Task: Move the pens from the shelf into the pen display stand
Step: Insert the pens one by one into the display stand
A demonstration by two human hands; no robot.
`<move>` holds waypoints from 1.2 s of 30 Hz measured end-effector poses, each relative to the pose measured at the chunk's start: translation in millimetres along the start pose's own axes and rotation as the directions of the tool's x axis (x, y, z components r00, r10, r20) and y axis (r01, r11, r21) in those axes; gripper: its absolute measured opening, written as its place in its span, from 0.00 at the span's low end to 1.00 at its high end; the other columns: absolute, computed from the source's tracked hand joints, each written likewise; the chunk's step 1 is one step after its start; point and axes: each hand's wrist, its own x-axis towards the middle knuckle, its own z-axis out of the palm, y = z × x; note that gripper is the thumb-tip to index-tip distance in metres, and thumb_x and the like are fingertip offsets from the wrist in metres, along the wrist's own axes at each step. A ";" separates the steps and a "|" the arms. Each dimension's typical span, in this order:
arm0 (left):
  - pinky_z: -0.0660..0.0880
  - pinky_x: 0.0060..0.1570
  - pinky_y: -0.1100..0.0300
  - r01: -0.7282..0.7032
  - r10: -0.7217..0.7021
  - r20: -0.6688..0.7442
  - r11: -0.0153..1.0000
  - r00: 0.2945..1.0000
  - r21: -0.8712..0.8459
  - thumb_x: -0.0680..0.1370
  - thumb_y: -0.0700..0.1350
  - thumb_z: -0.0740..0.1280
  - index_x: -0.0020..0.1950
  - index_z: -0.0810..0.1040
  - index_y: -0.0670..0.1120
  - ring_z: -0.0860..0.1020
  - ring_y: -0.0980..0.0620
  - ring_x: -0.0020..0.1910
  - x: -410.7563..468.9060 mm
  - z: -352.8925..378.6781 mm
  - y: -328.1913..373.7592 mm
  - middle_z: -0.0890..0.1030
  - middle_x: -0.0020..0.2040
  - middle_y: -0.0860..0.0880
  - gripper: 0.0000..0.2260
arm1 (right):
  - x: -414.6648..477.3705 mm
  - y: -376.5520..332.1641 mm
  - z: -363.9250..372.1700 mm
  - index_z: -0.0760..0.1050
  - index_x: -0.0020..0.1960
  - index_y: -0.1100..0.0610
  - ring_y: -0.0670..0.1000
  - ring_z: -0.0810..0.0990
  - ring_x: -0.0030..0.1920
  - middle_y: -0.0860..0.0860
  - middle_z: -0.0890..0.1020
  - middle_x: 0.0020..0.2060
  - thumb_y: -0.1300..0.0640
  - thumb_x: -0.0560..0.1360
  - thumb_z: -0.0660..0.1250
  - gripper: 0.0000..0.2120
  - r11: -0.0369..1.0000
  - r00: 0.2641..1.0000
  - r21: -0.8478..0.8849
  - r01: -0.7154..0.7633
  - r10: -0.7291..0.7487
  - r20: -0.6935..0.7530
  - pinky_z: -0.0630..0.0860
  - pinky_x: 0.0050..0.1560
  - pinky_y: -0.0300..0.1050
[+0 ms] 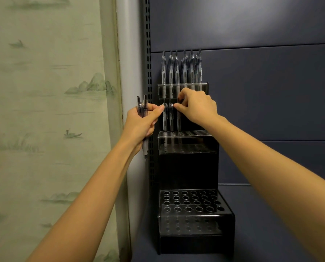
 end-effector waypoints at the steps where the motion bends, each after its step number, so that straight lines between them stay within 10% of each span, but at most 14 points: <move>1: 0.58 0.18 0.69 0.001 -0.001 0.001 1.000 1.000 -0.004 0.77 0.43 0.68 0.39 0.75 0.45 0.60 0.59 0.17 -0.6 0.6 -0.3 0.68 0.22 0.55 0.07 | -1.2 -2.8 -3.3 0.74 0.56 0.51 0.52 0.78 0.51 0.48 0.80 0.51 0.46 0.78 0.62 0.12 1.000 0.997 0.004 0.024 -0.024 -0.074 0.73 0.46 0.47; 4: 0.57 0.18 0.68 0.006 -0.006 -0.001 1.000 1.000 -0.005 0.77 0.43 0.68 0.39 0.75 0.45 0.60 0.59 0.18 -1.7 1.9 -0.1 0.68 0.23 0.55 0.07 | -6.5 -16.0 -16.1 0.78 0.53 0.50 0.42 0.75 0.42 0.42 0.78 0.44 0.47 0.78 0.61 0.10 0.959 0.978 0.252 0.134 -0.087 -0.187 0.70 0.42 0.41; 9: 0.57 0.18 0.68 0.024 -0.024 -0.020 1.000 1.000 -0.002 0.77 0.42 0.67 0.36 0.73 0.45 0.59 0.59 0.18 -1.2 6.9 -0.8 0.67 0.22 0.55 0.10 | -14.9 -36.1 -30.8 0.80 0.57 0.54 0.27 0.72 0.34 0.38 0.76 0.43 0.50 0.77 0.66 0.13 0.828 0.947 0.498 0.257 -0.320 0.042 0.68 0.38 0.22; 13: 0.58 0.18 0.68 0.024 -0.024 -0.029 0.999 0.999 0.024 0.79 0.37 0.63 0.45 0.72 0.41 0.60 0.59 0.18 -1.7 11.1 -1.4 0.66 0.23 0.54 0.03 | -14.0 -37.0 -24.5 0.81 0.56 0.55 0.34 0.72 0.32 0.42 0.78 0.43 0.52 0.75 0.69 0.12 0.820 0.906 0.492 0.292 -0.402 0.132 0.68 0.36 0.28; 36: 0.58 0.18 0.69 0.033 -0.032 -0.017 0.999 0.999 0.019 0.78 0.43 0.67 0.41 0.74 0.44 0.61 0.60 0.17 -8.8 4.6 4.3 0.68 0.22 0.55 0.07 | 18.7 -22.5 -76.7 0.69 0.54 0.56 0.46 0.80 0.37 0.50 0.78 0.44 0.57 0.81 0.58 0.04 0.713 0.997 0.699 0.062 -0.008 -0.080 0.80 0.40 0.39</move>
